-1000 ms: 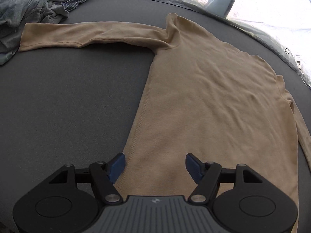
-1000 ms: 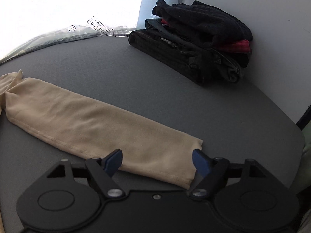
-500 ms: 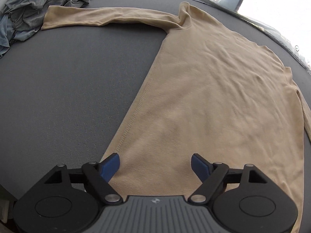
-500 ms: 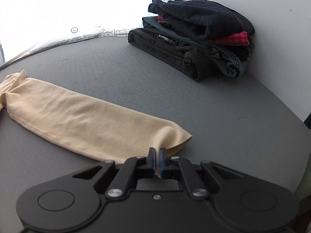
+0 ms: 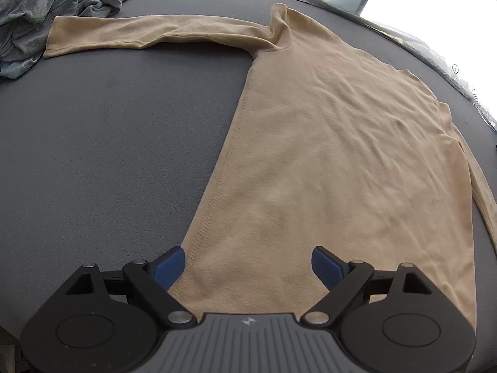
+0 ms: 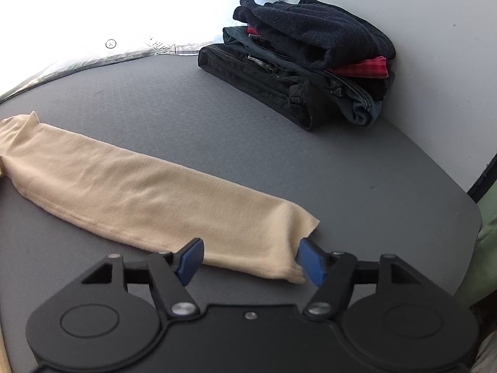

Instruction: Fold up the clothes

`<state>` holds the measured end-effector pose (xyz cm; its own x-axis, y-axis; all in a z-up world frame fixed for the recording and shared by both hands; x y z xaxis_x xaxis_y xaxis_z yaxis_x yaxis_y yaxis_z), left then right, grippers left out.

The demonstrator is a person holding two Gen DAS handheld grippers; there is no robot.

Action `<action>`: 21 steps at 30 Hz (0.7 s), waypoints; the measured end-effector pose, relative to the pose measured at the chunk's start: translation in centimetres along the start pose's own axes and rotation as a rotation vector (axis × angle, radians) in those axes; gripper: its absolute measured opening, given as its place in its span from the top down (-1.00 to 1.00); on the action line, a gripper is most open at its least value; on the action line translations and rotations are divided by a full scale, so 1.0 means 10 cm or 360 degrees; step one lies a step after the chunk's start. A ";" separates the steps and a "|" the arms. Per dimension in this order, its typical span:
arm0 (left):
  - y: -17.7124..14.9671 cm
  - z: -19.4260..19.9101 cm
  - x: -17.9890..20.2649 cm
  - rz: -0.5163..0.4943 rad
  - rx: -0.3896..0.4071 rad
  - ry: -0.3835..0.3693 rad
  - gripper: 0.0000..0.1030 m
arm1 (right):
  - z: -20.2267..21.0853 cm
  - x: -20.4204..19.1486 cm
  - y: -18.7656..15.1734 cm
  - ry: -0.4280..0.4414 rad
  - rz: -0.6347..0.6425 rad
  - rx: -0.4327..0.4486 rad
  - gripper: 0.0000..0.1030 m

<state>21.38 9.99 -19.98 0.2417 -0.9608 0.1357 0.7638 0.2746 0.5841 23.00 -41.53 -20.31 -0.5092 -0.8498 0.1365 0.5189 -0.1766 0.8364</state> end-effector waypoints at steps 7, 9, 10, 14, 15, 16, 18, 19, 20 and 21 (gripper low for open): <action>0.49 -0.13 -0.75 0.0192 0.0069 0.0071 -0.73 | 0.29 -1.13 0.12 0.0285 -0.0029 0.0065 -0.96; 0.64 -0.19 -1.02 0.0257 0.0088 0.0099 -0.73 | 0.41 -1.55 0.14 0.0398 -0.0004 0.0098 -0.98; 0.71 -0.21 -1.11 0.0269 0.0104 0.0113 -0.73 | 0.46 -1.76 0.14 0.0457 0.0029 0.0115 -0.99; 1.10 -0.37 -1.61 0.0248 0.0191 0.0209 -0.73 | 0.60 -2.50 0.05 0.0660 0.0146 0.0128 -1.00; 1.20 -0.42 -1.74 0.0249 0.0204 0.0229 -0.73 | 0.61 -2.65 0.01 0.0700 0.0167 0.0112 -1.00; 1.30 -0.48 -1.89 0.0250 0.0215 0.0250 -0.73 | 0.61 -2.77 -0.03 0.0721 0.0182 0.0088 -1.00; 1.51 -0.59 -2.14 0.0242 0.0244 0.0295 -0.73 | 0.61 -2.95 -0.13 0.0723 0.0195 0.0050 -1.00; 1.61 -0.65 -2.26 0.0230 0.0266 0.0314 -0.73 | 0.62 -2.98 -0.17 0.0706 0.0190 0.0052 -1.00; 1.71 -0.70 -2.37 0.0211 0.0296 0.0325 -0.73 | 0.63 -3.02 -0.21 0.0688 0.0184 0.0055 -1.00; 1.80 -0.74 -2.45 0.0191 0.0325 0.0333 -0.73 | 0.64 -3.02 -0.22 0.0677 0.0169 0.0058 -1.00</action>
<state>33.67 38.78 -18.70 0.4566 -0.8878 0.0582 0.5917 0.3519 0.7253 32.81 -12.26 -22.90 -0.1223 -0.9925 -0.0016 0.5248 -0.0660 0.8486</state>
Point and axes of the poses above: each gripper's, at about its wrist camera, not at the fingertips, and z roughly against the way its jaws point, x to its right, y to its top, the point moved 3 cm from there along -z, roughly the way its jaws point, and after that the axes turned 14 degrees about x, right-handed, at the moved point
